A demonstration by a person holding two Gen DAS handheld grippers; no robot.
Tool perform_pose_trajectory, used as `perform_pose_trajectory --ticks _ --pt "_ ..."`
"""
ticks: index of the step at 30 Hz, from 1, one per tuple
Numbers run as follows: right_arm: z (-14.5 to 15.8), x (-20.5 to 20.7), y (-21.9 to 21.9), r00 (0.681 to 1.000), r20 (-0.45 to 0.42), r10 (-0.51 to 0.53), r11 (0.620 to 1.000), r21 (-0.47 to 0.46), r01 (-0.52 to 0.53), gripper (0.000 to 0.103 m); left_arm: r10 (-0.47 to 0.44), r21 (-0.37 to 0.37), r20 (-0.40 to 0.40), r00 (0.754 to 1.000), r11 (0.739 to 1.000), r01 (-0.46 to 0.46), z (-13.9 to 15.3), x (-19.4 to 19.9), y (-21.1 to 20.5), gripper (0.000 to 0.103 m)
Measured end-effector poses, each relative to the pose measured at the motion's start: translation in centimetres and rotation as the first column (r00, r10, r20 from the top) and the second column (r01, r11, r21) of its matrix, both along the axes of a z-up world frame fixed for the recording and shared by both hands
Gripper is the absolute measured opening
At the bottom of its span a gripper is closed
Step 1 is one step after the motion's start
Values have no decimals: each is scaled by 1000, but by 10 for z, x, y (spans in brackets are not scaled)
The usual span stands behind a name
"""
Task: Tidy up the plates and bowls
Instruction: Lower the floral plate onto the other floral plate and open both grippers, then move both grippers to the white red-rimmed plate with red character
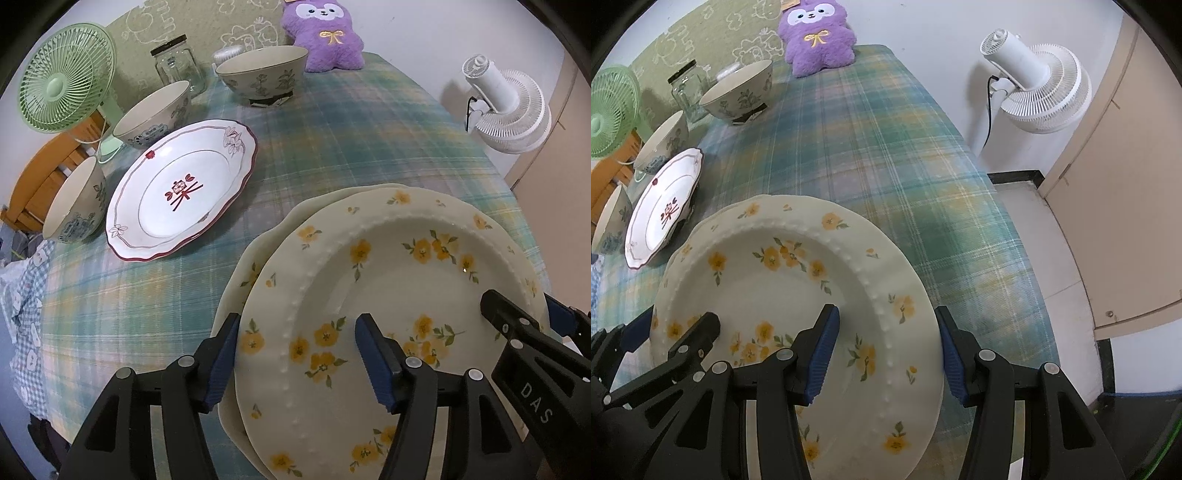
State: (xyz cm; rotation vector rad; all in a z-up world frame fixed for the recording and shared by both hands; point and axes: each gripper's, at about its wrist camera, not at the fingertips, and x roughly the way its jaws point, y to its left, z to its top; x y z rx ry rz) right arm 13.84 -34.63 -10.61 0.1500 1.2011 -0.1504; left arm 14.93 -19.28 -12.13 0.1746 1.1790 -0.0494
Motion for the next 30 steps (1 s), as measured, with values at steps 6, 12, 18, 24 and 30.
perform_pose_trajectory --ticks 6,12,18,24,30 --pt "-1 4 0 1000 5 -11 1000 10 11 56 -3 2 -20 1000 1000 3 0 1 1 65" --pt "-2 6 0 1000 3 -9 1000 17 9 57 -2 11 -42 999 1000 3 2 0 2 65" --pt "3 7 3 1000 4 28 1000 -11 -28 56 1 34 -44 999 999 1 -1 2 -6 71" --pt "4 9 0 999 -16 39 999 -12 -39 53 16 37 -39 999 999 -15 -3 8 -10 79" --pt "6 15 -1 998 -18 53 999 4 -52 53 41 107 -14 999 993 -40 -6 15 -17 82"
